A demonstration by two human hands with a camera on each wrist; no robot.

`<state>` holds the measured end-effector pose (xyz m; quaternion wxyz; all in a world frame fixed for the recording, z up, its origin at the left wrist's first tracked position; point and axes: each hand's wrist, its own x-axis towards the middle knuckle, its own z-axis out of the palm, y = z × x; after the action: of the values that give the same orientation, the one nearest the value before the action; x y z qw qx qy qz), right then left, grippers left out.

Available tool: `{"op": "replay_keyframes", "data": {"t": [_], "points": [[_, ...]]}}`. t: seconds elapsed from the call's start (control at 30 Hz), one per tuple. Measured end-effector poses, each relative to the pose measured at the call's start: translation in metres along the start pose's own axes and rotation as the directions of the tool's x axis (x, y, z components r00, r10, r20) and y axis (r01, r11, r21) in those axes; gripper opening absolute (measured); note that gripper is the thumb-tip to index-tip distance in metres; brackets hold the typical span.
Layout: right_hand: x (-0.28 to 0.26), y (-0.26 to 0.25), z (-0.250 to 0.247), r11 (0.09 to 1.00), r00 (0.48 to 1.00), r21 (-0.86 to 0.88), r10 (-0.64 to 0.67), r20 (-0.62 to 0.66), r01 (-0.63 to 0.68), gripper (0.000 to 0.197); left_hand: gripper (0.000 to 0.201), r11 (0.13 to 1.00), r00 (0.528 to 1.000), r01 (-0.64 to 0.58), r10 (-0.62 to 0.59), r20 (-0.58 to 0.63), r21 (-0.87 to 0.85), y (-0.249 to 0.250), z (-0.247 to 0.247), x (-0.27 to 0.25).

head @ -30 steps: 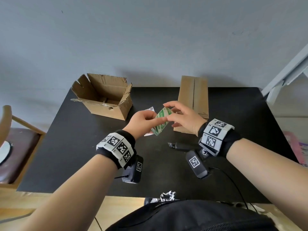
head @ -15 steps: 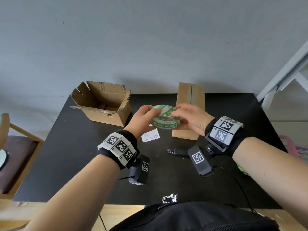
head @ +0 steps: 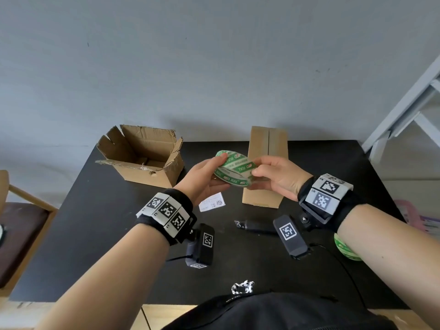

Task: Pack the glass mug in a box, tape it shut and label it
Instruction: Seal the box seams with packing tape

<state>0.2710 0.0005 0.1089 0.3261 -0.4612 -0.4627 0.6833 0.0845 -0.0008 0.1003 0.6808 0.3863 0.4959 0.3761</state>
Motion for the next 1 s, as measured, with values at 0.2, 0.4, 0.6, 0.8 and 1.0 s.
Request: {"op": "replay_keyframes", "data": {"t": [0.2, 0.4, 0.6, 0.8, 1.0], "points": [[0.003, -0.004, 0.001, 0.997, 0.998, 0.065, 0.044, 0.035, -0.046, 0.010, 0.049, 0.981, 0.993, 0.117, -0.117, 0.013, -0.152, 0.001, 0.007, 0.000], [0.007, 0.000, 0.005, 0.970, 0.993, -0.241, -0.012, -0.120, -0.017, 0.009, 0.047, 0.942, 0.992, -0.025, 0.066, -0.110, 0.335, 0.003, 0.014, 0.002], [0.005, 0.004, 0.001, 0.983, 0.994, -0.177, -0.063, -0.085, 0.047, 0.011, 0.032, 0.964, 0.995, -0.019, 0.043, -0.085, 0.266, 0.006, 0.013, -0.002], [0.000, -0.003, 0.000, 0.998, 0.995, -0.030, -0.062, -0.075, 0.060, 0.015, 0.052, 0.997, 0.995, 0.075, -0.073, -0.072, 0.022, 0.004, 0.012, 0.003], [0.003, -0.003, -0.002, 0.990, 0.993, -0.140, -0.049, -0.105, 0.034, 0.011, 0.059, 0.990, 0.988, 0.112, -0.102, -0.112, 0.089, 0.004, 0.018, 0.007]]}}
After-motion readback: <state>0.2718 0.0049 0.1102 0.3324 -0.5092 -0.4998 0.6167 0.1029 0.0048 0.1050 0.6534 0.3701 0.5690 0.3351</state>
